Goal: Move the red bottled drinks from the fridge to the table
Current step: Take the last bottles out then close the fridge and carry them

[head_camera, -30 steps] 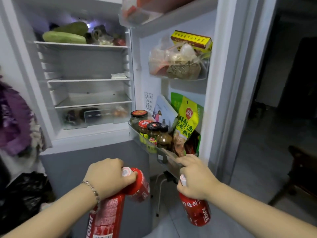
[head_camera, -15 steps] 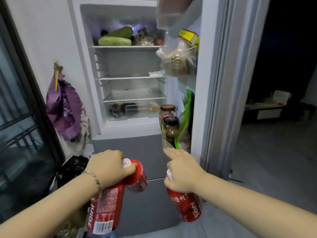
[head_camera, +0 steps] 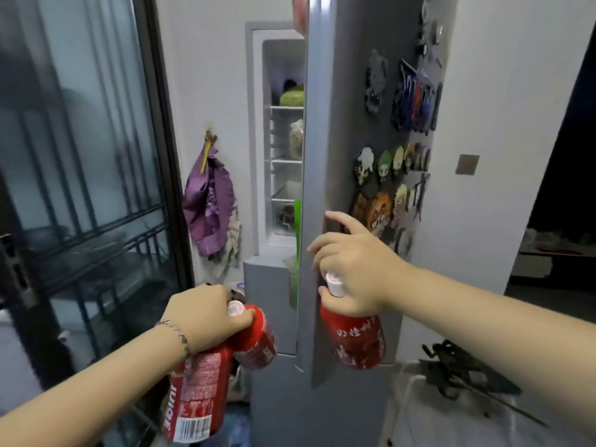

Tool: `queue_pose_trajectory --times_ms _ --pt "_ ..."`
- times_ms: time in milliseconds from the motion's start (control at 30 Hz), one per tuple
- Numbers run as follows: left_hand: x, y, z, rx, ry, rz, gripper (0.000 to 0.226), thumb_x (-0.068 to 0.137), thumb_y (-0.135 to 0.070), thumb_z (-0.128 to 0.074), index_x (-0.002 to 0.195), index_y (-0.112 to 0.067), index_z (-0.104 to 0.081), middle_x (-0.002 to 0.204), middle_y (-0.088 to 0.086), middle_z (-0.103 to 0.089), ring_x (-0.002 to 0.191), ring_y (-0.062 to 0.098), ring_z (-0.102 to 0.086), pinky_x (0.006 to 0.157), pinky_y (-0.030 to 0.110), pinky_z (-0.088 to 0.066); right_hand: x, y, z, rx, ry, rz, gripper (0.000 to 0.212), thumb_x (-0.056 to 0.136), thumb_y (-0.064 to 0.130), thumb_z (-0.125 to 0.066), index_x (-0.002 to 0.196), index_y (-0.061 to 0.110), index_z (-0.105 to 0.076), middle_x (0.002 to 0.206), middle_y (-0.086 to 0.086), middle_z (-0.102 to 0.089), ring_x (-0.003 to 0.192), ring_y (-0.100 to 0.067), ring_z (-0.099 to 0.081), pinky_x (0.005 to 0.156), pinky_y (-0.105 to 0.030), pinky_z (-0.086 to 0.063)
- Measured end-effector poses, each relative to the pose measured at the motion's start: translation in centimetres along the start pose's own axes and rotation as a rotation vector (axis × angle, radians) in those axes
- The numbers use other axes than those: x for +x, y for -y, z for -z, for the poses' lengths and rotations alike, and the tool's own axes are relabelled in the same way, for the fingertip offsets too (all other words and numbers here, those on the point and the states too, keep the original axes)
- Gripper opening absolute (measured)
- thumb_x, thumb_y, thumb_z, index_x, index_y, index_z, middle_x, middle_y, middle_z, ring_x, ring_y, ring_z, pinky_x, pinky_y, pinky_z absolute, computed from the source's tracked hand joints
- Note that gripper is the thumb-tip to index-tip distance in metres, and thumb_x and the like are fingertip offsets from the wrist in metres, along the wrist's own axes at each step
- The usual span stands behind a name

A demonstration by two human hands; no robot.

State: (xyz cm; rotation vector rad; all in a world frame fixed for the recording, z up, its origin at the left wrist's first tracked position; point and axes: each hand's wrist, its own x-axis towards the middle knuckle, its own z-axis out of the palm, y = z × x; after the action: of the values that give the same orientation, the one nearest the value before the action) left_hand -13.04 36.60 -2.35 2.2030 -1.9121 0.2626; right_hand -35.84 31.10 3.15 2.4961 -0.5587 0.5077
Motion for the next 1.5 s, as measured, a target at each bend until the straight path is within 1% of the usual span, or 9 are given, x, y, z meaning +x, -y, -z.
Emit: queue_pose_trajectory --times_ms 133,267,433,533,633,967,1133,1300,1500 --pt "1.0 1.9 -0.5 0.009 0.011 0.100 0.048 0.080 -0.067 -0.043 0.063 -0.022 -0.044 0.070 -0.006 -0.049 0.076 0.019 -0.055 0.057 0.026 -0.033 5.6 -1.4 -3.1 -0.091 0.149 0.149 0.031 0.060 0.036 -0.054 0.057 0.014 -0.075 0.098 0.001 -0.074 0.104 -0.016 -0.064 0.109 -0.039 -0.016" --pt "3.1 5.6 -1.2 0.067 0.037 0.170 0.046 0.080 -0.066 -0.043 0.070 -0.021 -0.049 0.077 -0.005 -0.054 0.079 0.020 -0.058 0.060 0.026 -0.036 12.5 -0.7 -6.5 -0.168 0.214 0.131 0.046 0.078 0.042 -0.048 0.094 0.008 -0.074 0.116 -0.001 -0.066 0.119 -0.019 -0.046 0.108 -0.036 -0.012" --pt "7.8 9.9 -2.3 0.087 0.061 0.221 0.042 0.083 -0.056 -0.044 0.064 -0.018 -0.045 0.067 -0.005 -0.050 0.072 0.020 -0.055 0.058 0.026 -0.037 19.7 -0.9 -10.8 -0.147 0.287 -0.040 0.049 0.086 0.044 -0.045 0.107 0.006 -0.067 0.115 -0.008 -0.063 0.121 -0.022 -0.041 0.100 -0.039 -0.027" --pt "11.8 13.0 -3.2 0.117 0.042 0.199 0.043 0.084 -0.054 -0.043 0.060 -0.018 -0.040 0.062 -0.005 -0.047 0.067 0.019 -0.052 0.054 0.025 -0.034 23.4 -1.9 -14.2 -0.096 0.316 -0.107 0.045 0.085 0.040 -0.049 0.111 0.006 -0.063 0.117 -0.007 -0.059 0.123 -0.022 -0.037 0.082 -0.033 -0.039" --pt "16.2 15.7 -3.4 0.128 0.021 0.166 0.044 0.083 -0.057 -0.042 0.062 -0.019 -0.041 0.065 -0.004 -0.050 0.068 0.019 -0.053 0.056 0.025 -0.037 26.7 -3.6 -17.3 -0.073 0.350 -0.133 0.045 0.085 0.039 -0.049 0.109 0.004 -0.064 0.117 -0.005 -0.059 0.128 -0.020 -0.030 0.067 -0.030 -0.036" --pt "28.2 20.3 -6.3 0.111 0.035 0.028 0.044 0.083 -0.061 -0.041 0.073 -0.019 -0.048 0.083 0.000 -0.060 0.086 0.021 -0.062 0.067 0.027 -0.041 36.0 -9.9 -26.1 -0.085 0.431 -0.323 0.043 0.090 0.036 -0.047 0.118 0.006 -0.061 0.124 -0.009 -0.055 0.136 -0.025 -0.022 0.089 -0.039 -0.050" --pt "30.9 22.2 -7.2 0.070 0.008 0.012 0.042 0.083 -0.063 -0.040 0.073 -0.023 -0.046 0.076 -0.005 -0.050 0.079 0.017 -0.057 0.067 0.025 -0.040 37.6 -12.3 -29.5 -0.128 0.488 -0.348 0.051 0.088 0.037 -0.050 0.127 0.005 -0.056 0.152 -0.010 -0.028 0.147 -0.021 -0.001 0.100 -0.036 -0.043" --pt "32.6 22.9 -7.4 0.084 -0.002 0.027 0.042 0.083 -0.063 -0.040 0.077 -0.022 -0.049 0.080 -0.004 -0.053 0.089 0.017 -0.062 0.071 0.026 -0.043 38.4 -12.8 -29.5 -0.115 0.461 -0.374 0.048 0.088 0.038 -0.048 0.119 0.004 -0.062 0.146 -0.012 -0.033 0.144 -0.024 -0.010 0.093 -0.035 -0.043" --pt "31.2 22.5 -7.1 0.146 0.041 0.078 0.045 0.083 -0.063 -0.040 0.075 -0.019 -0.046 0.086 0.000 -0.061 0.092 0.021 -0.063 0.069 0.027 -0.042 38.1 -10.5 -28.0 -0.014 0.451 -0.363 0.046 0.090 0.039 -0.045 0.118 0.006 -0.059 0.126 -0.012 -0.052 0.122 -0.029 -0.045 0.088 -0.035 -0.042"
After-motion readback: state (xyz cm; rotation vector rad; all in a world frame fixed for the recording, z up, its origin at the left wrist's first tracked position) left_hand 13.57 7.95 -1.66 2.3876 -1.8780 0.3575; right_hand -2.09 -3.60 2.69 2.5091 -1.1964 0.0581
